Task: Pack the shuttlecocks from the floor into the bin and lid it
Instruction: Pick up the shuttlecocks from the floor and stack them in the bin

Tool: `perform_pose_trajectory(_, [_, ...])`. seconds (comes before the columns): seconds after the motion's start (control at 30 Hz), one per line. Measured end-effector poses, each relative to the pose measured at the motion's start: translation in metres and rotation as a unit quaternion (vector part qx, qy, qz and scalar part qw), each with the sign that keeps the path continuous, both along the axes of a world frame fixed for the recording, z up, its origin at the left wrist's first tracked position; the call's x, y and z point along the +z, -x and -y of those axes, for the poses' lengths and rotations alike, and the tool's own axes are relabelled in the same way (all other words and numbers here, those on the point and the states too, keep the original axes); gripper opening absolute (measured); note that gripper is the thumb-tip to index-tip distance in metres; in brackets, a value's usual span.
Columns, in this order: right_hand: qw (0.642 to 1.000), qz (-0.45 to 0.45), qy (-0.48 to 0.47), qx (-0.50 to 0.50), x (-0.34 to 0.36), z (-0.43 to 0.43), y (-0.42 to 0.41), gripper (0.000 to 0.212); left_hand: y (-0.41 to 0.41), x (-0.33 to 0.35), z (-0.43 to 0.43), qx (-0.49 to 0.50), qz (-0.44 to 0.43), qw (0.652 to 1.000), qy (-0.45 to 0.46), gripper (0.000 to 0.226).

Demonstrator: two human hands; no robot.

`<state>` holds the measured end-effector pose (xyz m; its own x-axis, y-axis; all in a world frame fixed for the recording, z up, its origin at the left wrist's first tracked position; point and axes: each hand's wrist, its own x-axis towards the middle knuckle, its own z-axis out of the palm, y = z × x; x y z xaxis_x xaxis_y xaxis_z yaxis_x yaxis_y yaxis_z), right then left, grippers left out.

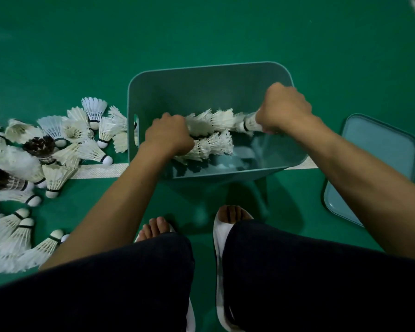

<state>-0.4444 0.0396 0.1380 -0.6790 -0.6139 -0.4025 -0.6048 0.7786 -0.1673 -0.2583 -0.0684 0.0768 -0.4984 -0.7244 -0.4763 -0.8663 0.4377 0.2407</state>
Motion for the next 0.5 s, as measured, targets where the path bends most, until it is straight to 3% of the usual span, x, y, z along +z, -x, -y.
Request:
perform_pose_trajectory(0.07, [0.995, -0.052, -0.061, 0.060, -0.003, 0.000, -0.010, 0.030, -0.003, -0.005, 0.005, -0.081, 0.097, 0.991, -0.041, 0.023])
perform_pose_trajectory(0.17, [0.994, 0.016, -0.085, 0.064, -0.028, 0.009, -0.014, 0.009, -0.006, -0.012, 0.007, -0.151, 0.179, 0.968, -0.095, 0.037])
perform_pose_trajectory(0.33, [0.969, 0.213, -0.104, -0.067, -0.079, 0.032, -0.005, 0.013, -0.012, -0.025, 0.010, -0.161, 0.196, 0.959, -0.126, 0.046])
perform_pose_trajectory(0.5, [0.954, 0.267, -0.089, -0.104, -0.099, 0.034, 0.000, 0.026, -0.012, -0.033, 0.014, -0.151, 0.217, 0.959, -0.103, 0.062])
